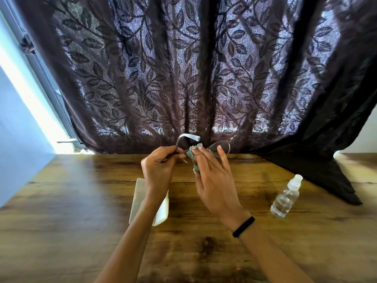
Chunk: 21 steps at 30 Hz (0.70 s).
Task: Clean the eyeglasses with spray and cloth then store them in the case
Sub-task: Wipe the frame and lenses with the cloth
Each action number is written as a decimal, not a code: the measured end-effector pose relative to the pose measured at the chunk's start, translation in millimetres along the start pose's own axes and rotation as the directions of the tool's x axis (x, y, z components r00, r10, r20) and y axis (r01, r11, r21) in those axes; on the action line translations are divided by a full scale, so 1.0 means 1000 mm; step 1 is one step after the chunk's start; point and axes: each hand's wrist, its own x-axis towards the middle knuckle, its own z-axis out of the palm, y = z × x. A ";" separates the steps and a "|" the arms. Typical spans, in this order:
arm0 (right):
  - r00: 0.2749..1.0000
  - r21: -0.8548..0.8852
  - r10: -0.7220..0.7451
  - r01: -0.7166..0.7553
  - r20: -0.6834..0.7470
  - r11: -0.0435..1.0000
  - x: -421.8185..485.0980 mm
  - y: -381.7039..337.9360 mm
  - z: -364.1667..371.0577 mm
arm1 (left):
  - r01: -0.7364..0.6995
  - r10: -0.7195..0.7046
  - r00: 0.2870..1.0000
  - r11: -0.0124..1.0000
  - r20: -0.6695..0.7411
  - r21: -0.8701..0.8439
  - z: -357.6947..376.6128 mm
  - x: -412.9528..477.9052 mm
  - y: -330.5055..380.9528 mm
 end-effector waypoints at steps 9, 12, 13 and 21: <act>0.994 0.280 -0.091 0.072 0.053 0.957 0.002 0.007 -0.002 | -0.007 0.009 0.998 0.999 -0.056 0.039 -0.003 -0.006 -0.004; 0.988 0.222 -0.150 0.136 0.048 0.966 0.000 0.012 -0.007 | 0.017 -0.014 0.997 0.999 -0.079 0.041 -0.005 -0.004 -0.004; 0.987 0.193 -0.154 0.143 0.043 0.971 0.000 0.013 -0.008 | 0.017 -0.013 0.997 0.999 -0.080 0.045 -0.005 -0.002 -0.005; 1.000 0.082 -0.006 0.003 0.030 0.997 -0.001 0.006 -0.003 | -0.006 0.007 0.999 1.000 -0.038 0.031 -0.001 -0.001 0.003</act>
